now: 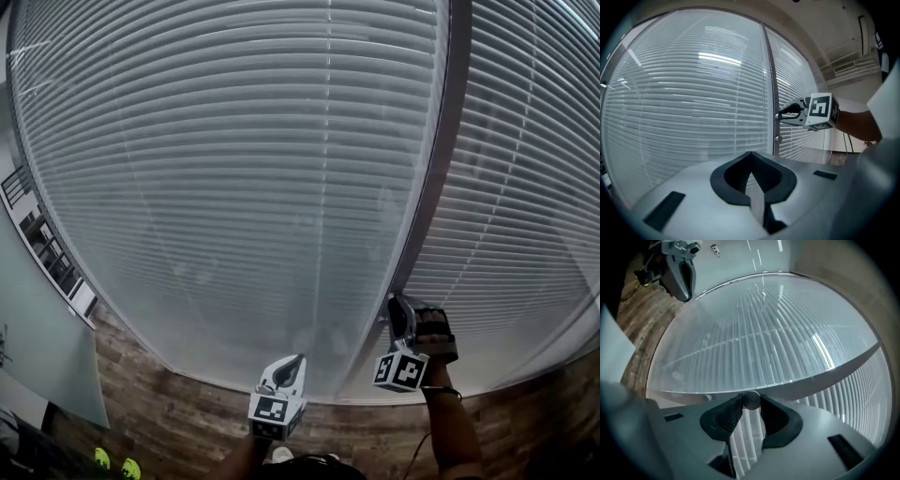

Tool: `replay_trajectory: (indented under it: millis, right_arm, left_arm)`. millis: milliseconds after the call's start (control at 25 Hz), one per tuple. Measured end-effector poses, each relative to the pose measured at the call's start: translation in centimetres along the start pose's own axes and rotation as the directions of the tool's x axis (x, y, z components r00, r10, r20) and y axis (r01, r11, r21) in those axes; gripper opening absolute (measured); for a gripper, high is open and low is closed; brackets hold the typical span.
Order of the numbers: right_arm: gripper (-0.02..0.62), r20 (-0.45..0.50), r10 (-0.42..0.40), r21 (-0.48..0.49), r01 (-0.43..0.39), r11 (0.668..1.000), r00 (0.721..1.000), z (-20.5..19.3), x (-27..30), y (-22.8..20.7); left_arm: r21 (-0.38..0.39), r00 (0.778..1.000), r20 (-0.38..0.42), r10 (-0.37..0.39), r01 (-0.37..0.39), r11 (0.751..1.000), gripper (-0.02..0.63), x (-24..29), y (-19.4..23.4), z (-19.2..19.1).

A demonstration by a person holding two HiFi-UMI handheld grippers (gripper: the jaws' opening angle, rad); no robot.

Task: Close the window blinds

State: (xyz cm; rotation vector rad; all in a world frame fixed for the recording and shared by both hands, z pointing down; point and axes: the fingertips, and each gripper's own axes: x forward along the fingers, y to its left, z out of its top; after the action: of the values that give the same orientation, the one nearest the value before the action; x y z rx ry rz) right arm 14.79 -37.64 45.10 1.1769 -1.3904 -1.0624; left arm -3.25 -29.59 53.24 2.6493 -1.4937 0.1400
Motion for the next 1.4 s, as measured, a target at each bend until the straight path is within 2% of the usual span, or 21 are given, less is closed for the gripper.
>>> replay_trajectory:
  millis: [160, 320, 480, 600, 680, 720, 760, 840, 920, 1000, 1120, 1160, 1320, 1400]
  right_arm:
    - [0.123, 0.001, -0.017, 0.012, 0.017, 1.0, 1.0, -0.2, -0.2, -1.3]
    - [0.123, 0.004, -0.052, 0.05, 0.052, 0.997, 0.999, -0.2, -0.2, -0.9]
    - [0.124, -0.002, -0.11, 0.198, 0.108, 0.974, 0.994, -0.5, -0.6, -0.5]
    - [0.124, 0.026, -0.155, 0.347, 0.136, 0.928, 0.988, -0.6, -2.5, -1.3]
    - [0.124, 0.068, -0.158, 0.459, 0.11, 0.882, 0.985, -0.3, -3.8, -1.5]
    - [0.124, 0.099, -0.148, 0.527, 0.074, 0.846, 0.984, 0.0, -4.3, -1.5]
    - [0.124, 0.139, -0.136, 0.603, 0.025, 0.797, 0.981, 0.5, -4.8, -1.4]
    - [0.124, 0.213, -0.134, 0.737, -0.069, 0.673, 0.968, 1.1, -5.5, -1.4]
    - [0.124, 0.245, -0.155, 0.827, -0.122, 0.549, 0.957, 1.1, -6.0, -1.5]
    - [0.124, 0.254, -0.18, 0.875, -0.147, 0.461, 0.95, 0.9, -6.7, -1.5]
    - [0.117, 0.254, -0.21, 0.909, -0.158, 0.386, 0.944, 0.5, -8.0, -1.2]
    - [0.078, 0.249, -0.215, 0.916, -0.158, 0.368, 0.944, 0.3, -8.3, -1.0]
    - [0.007, 0.226, -0.199, 0.937, -0.157, 0.312, 0.954, -0.2, -9.1, 0.6]
    - [0.003, 0.217, -0.17, 0.943, -0.161, 0.291, 0.961, -0.5, -9.5, 1.8]
  left_arm:
    - [0.003, 1.0, -0.004, -0.008, 0.008, 1.0, 0.0, 0.1, -0.7, 0.8]
    - [0.002, 1.0, -0.007, 0.001, -0.001, 1.0, 0.0, 0.1, -0.7, 0.4]
    - [0.007, 1.0, -0.007, 0.011, -0.011, 1.0, 0.0, 0.1, -0.7, 0.3]
    - [0.008, 1.0, -0.004, 0.016, -0.016, 1.0, 0.0, 0.0, -0.9, 0.7]
    - [0.006, 1.0, -0.007, 0.021, -0.021, 1.0, 0.0, 0.0, -1.0, 0.6]
    - [0.007, 1.0, -0.006, 0.022, -0.022, 1.0, 0.0, 0.1, -1.1, 0.6]
    - [0.008, 1.0, -0.005, 0.022, -0.022, 1.0, 0.0, 0.1, -1.3, 0.6]
    - [0.008, 0.999, -0.007, 0.032, -0.032, 0.999, 0.0, 0.1, -1.6, 0.6]
    - [0.005, 0.999, -0.007, 0.043, -0.043, 0.999, 0.0, 0.0, -2.0, 0.7]
    - [0.0, 0.998, -0.008, 0.059, -0.059, 0.998, 0.0, -0.2, -2.1, 0.9]
    - [-0.003, 0.993, -0.009, 0.12, -0.12, 0.993, 0.0, -0.9, -1.0, 1.5]
    - [-0.003, 0.989, -0.005, 0.145, -0.145, 0.989, 0.0, -1.1, -0.4, 1.8]
    - [0.003, 0.979, -0.014, 0.203, -0.203, 0.979, 0.0, -2.9, 0.9, 2.2]
    - [0.004, 0.979, -0.03, 0.2, -0.2, 0.98, 0.0, -3.3, 0.3, 1.6]
